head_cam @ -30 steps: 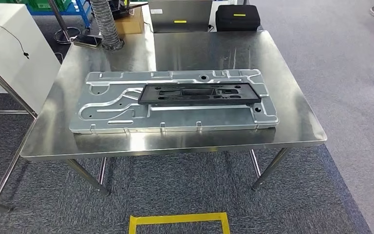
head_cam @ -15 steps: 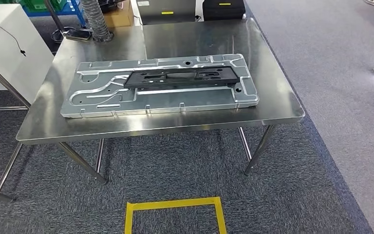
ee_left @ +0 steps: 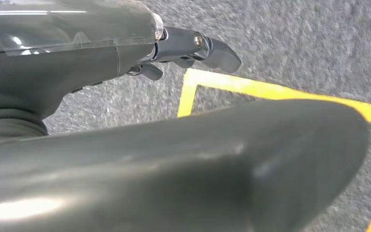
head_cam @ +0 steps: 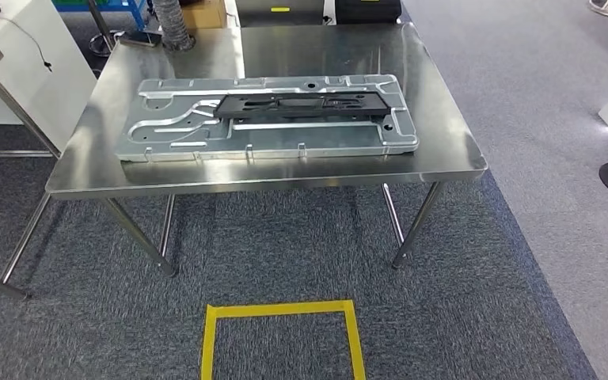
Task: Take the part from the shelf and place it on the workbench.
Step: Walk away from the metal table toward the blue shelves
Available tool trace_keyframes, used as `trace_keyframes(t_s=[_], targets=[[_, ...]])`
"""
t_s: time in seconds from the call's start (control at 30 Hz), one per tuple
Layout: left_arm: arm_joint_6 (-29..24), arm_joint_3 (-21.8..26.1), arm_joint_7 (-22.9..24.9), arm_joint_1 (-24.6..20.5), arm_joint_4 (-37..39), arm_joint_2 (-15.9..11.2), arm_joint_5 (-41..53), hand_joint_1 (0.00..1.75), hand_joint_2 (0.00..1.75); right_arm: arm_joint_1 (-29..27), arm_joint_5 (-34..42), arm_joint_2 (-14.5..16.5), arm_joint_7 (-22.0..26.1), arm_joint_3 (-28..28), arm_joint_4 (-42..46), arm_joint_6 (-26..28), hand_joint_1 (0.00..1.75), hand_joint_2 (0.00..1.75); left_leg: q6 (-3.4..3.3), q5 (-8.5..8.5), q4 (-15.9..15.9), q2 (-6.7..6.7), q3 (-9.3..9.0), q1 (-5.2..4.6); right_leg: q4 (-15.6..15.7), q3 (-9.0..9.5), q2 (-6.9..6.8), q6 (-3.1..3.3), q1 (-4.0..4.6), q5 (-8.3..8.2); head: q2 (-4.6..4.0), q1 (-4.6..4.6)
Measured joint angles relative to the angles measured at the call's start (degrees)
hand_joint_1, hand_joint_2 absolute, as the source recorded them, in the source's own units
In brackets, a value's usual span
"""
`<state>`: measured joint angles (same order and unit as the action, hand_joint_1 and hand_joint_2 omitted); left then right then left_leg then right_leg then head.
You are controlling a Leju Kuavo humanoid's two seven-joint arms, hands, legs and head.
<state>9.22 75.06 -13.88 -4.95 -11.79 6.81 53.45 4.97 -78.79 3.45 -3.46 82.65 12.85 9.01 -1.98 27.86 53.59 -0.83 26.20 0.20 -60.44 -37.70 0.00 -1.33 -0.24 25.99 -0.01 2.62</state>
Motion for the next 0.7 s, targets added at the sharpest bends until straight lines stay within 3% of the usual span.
trace_keyframes(t_s=[0.07, 0.1, 0.13, 0.17, 0.23, 0.3, 0.37, 0.43, 0.47, 0.57, 0.6, 0.63, 0.67, 0.7], targets=[[0.0, -0.1, 0.0, 0.0, 0.0, 0.0, 0.1, 0.0, 0.0, 0.0, 0.1, 0.1, -0.6, 0.2, -0.1, -0.5, 0.0, 0.0, -0.28, -1.2, 0.3, -0.1, 1.74, -0.1, -7.7, -1.77, 0.02, -0.49, -0.26, 6.05, 0.0, -0.01], [0.1, -0.1, 0.0, 0.0, 0.0, 0.0, 0.1, 0.0, 0.0, 0.0, 0.1, 0.1, -0.8, 0.2, -0.2, -0.8, 0.0, 0.0, -0.19, -1.77, 0.6, -0.12, 2.71, -0.1, -11.2, -2.22, 0.01, -0.73, -0.39, 7.46, 0.0, -0.01], [0.1, -0.2, 0.1, 0.0, 0.0, 0.1, 0.2, 0.0, 0.0, 0.1, 0.2, 0.1, -0.9, 0.3, -0.2, -1.1, 0.0, 0.0, -0.09, -2.31, 1.0, -0.15, 3.75, -0.09, -13.3, -1.98, 0.0, -0.94, -0.51, 7.45, 0.01, -0.01], [0.2, -0.2, 0.1, 0.0, 0.0, 0.1, 0.3, 0.0, 0.0, 0.1, 0.3, 0.1, -0.9, 0.3, -0.3, -1.4, 0.0, 0.0, 0.06, -2.77, 1.5, -0.17, 4.83, -0.04, -13.4, -0.78, 0.0, -1.1, -0.64, 6.18, 0.01, -0.01], [0.2, -0.2, 0.4, 0.0, 0.0, 0.2, 0.6, 0.0, 0.0, 0.1, 0.5, 0.1, -0.8, 0.4, -0.3, -2.0, 0.0, 0.0, 0.48, -3.49, 2.7, -0.16, 6.87, 0.06, -7.6, 4.48, -0.01, -1.21, -0.89, 3.31, 0.01, 0.0], [0.3, -0.3, 0.6, 0.0, 0.0, 0.4, 0.7, 0.0, 0.0, 0.3, 0.7, 0.1, -0.7, 0.4, -0.4, -2.5, 0.0, 0.0, 1.08, -4.07, 3.9, -0.16, 8.36, 0.0, 0.8, 10.13, 0.03, -0.88, -0.75, 3.83, 0.0, 0.01], [0.4, -0.3, 0.8, -0.1, 0.0, 0.5, 0.7, 0.0, 0.0, 0.4, 0.8, 0.0, -0.7, 0.4, -0.4, -2.9, 0.0, 0.0, 1.79, -4.88, 4.3, -0.18, 9.04, -0.06, 4.4, 11.93, 0.06, -0.14, -0.37, 5.1, 0.0, 0.01], [0.5, -0.3, 0.9, 0.0, 0.0, 0.6, 0.7, 0.0, 0.0, 0.4, 0.9, 0.0, -0.8, 0.5, -0.4, -3.1, 0.0, 0.0, 2.53, -4.89, 4.6, -0.06, 9.48, 0.05, 4.5, 11.18, -0.11, 0.86, -0.44, 4.39, 0.0, -0.01], [0.5, -0.3, 0.9, 0.0, 0.0, 0.7, 0.7, 0.0, 0.0, 0.4, 0.9, 0.0, -0.9, 0.5, -0.4, -3.1, 0.0, 0.0, 2.83, -3.56, 5.5, 0.05, 9.91, 0.12, 4.5, 10.69, -0.24, 1.38, -0.51, 3.82, 0.0, 0.0], [0.5, -0.3, 1.0, 0.1, 0.1, 0.8, 0.6, 0.0, 0.0, 0.5, 0.8, 0.0, -1.3, 0.5, -0.5, -3.3, 0.0, 0.0, 3.4, 4.56, 14.1, 0.27, 12.15, 0.37, 4.5, 8.61, -0.49, 2.31, -0.41, 1.91, 0.01, 0.01], [0.5, -0.3, 1.0, 0.0, 0.1, 0.9, 0.6, 0.0, 0.0, 0.5, 0.7, 0.0, -1.3, 0.5, -0.5, -3.4, 0.0, 0.0, 3.52, 6.28, 17.6, 0.27, 12.63, 0.42, 4.4, 7.73, -0.51, 2.36, -0.31, 1.25, 0.01, 0.01], [0.5, -0.3, 1.0, 0.0, 0.1, 0.9, 0.5, 0.0, 0.0, 0.5, 0.7, 0.0, -1.3, 0.5, -0.5, -3.5, 0.0, 0.0, 3.57, 6.5, 19.9, 0.27, 12.49, 0.44, 4.3, 6.77, -0.51, 2.34, -0.23, 0.58, 0.01, 0.01], [0.4, -0.3, 0.9, 0.0, 0.1, 0.9, 0.5, 0.0, 0.0, 0.5, 0.7, 0.0, -1.3, 0.5, -0.5, -3.8, 0.0, 0.0, 3.54, 5.45, 20.5, 0.28, 11.55, 0.45, 4.1, 5.73, -0.51, 2.27, -0.17, -0.1, 0.01, 0.01], [0.4, -0.3, 0.9, 0.0, 0.1, 0.9, 0.5, 0.0, 0.0, 0.5, 0.8, 0.0, -1.2, 0.5, -0.5, -4.1, 0.0, 0.0, 3.41, 3.65, 19.1, 0.28, 9.69, 0.44, 3.9, 4.69, -0.5, 2.15, -0.14, -0.71, 0.01, 0.01]])
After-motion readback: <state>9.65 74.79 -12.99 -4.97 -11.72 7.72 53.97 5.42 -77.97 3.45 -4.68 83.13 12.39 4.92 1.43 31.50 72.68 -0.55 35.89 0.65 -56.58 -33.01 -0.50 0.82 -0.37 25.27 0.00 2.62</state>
